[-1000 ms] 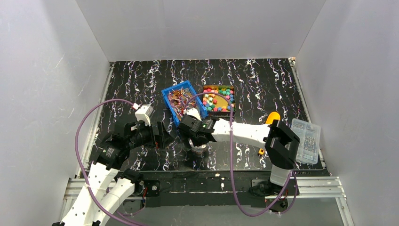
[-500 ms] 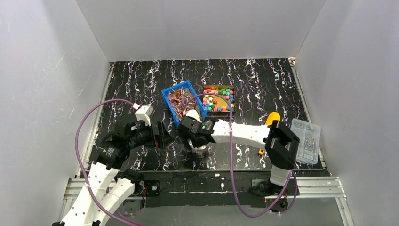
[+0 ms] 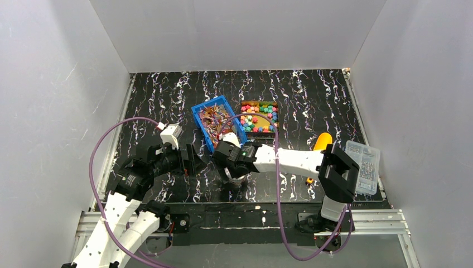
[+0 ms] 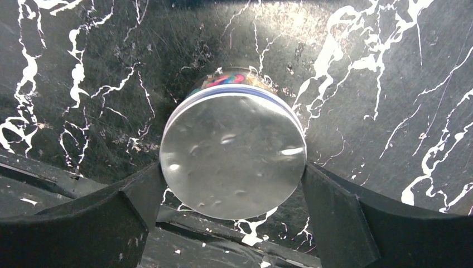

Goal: Pack the candies
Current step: Close the bottle lid on the packing bottle, then screw the bottle lid onto the packing bottle.

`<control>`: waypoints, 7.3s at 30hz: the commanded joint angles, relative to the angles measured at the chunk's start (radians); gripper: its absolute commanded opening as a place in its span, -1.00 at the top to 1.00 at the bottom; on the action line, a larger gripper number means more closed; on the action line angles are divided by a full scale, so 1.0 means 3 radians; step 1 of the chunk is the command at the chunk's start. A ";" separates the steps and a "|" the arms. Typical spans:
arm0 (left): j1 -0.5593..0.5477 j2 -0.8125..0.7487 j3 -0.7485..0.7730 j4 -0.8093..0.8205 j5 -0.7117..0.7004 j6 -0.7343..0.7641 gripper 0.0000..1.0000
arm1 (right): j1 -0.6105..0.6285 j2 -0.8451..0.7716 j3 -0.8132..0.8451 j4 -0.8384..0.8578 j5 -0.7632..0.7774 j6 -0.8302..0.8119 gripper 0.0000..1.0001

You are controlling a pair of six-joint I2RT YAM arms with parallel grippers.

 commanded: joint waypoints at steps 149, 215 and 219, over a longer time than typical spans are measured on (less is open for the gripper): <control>-0.2800 0.3896 -0.1697 0.6476 -0.2055 0.1188 -0.97 | -0.0996 -0.2354 -0.1763 0.0612 -0.0772 -0.0479 -0.93; -0.2689 0.3755 -0.1850 0.6171 -0.1517 0.0967 -0.19 | -0.1293 -0.1616 -0.2060 0.1730 -0.1596 -0.0732 0.31; -0.2689 0.3774 -0.1832 0.6173 -0.1494 0.0949 -0.18 | -0.1293 -0.1685 -0.2140 0.1741 -0.1659 -0.0718 0.35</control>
